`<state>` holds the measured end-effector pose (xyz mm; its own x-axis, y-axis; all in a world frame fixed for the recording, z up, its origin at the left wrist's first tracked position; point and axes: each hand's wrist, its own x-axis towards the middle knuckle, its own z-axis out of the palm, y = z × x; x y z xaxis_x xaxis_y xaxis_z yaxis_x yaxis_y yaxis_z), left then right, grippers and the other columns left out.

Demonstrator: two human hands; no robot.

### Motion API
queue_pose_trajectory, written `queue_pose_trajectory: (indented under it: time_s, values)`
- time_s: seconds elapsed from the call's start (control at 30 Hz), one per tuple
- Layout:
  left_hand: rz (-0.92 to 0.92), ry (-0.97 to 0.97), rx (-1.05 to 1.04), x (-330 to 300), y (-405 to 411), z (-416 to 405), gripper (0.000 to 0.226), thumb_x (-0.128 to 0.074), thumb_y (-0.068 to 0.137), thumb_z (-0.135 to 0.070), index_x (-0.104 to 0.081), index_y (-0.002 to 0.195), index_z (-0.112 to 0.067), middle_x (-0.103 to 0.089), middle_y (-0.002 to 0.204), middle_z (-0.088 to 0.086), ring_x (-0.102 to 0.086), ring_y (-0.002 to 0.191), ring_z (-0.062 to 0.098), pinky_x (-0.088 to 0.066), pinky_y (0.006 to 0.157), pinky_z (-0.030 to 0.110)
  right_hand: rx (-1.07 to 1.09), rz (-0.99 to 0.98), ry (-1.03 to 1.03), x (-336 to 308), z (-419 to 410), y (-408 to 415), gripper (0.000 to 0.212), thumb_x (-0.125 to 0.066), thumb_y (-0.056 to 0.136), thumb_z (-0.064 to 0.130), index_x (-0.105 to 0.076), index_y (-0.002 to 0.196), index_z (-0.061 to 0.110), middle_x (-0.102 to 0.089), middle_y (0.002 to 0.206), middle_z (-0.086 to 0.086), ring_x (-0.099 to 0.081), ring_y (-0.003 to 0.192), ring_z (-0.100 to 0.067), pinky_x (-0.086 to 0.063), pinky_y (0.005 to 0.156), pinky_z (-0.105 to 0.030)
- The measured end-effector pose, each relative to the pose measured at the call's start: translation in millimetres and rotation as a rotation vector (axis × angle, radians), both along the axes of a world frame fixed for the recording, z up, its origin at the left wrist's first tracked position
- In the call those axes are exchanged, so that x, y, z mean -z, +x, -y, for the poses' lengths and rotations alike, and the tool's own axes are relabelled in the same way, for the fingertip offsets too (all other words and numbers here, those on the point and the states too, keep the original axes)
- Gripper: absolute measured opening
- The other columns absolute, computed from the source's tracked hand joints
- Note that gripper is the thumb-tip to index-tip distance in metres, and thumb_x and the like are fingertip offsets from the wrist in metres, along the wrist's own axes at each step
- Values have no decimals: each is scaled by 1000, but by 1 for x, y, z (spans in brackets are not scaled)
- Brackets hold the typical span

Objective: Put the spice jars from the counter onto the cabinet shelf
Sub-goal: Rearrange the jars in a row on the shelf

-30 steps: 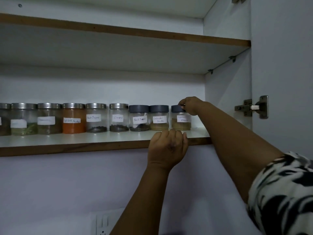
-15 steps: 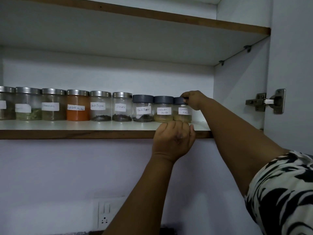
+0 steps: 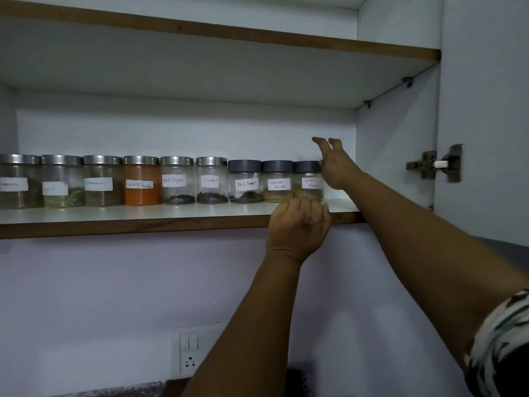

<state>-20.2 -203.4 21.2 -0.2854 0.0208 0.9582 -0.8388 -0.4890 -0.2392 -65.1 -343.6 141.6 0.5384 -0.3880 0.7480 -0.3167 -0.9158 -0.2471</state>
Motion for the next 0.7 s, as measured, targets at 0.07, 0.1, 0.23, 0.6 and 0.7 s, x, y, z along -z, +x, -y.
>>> queue_pose_trajectory:
  time_s: [0.07,0.1,0.23,0.6,0.7]
  values:
    - [-26,33,5,-1,-2,-4,34,-48,93,-27,-53,61,-17,-50,59,0,-49,57,17,-35,57,29,-5,52,22,13,-14,-17,65,-42,95,-6,-25,151,22,-17,154,-19,-41,131,-35,-38,103,-33]
    - [-38,56,8,-1,-3,-6,34,-48,94,-27,-54,62,-16,-51,60,0,-49,57,17,-35,57,29,7,76,23,20,-21,-27,61,-42,96,-3,-27,150,20,-24,150,-18,-42,127,-34,-37,100,-32]
    - [-110,152,43,1,-10,-15,33,-50,95,-26,-56,65,-15,-52,61,1,-51,58,18,-38,58,31,85,175,-38,52,-49,-68,47,-46,97,7,-39,142,15,-41,135,-17,-38,125,-33,-36,97,-33]
    - [-575,220,306,18,-98,-66,48,-69,84,-25,-56,126,-8,-64,121,10,-54,118,34,-43,95,48,119,329,-256,90,-127,-164,37,-53,92,14,-53,129,10,-55,121,-12,-48,114,-27,-44,91,-36]
    - [-632,254,462,22,-155,-85,58,-60,90,-31,-43,142,-10,-55,137,8,-41,133,32,-34,105,49,105,388,-321,89,-150,-207,38,-55,90,17,-54,128,11,-57,118,-8,-49,111,-24,-46,90,-36]
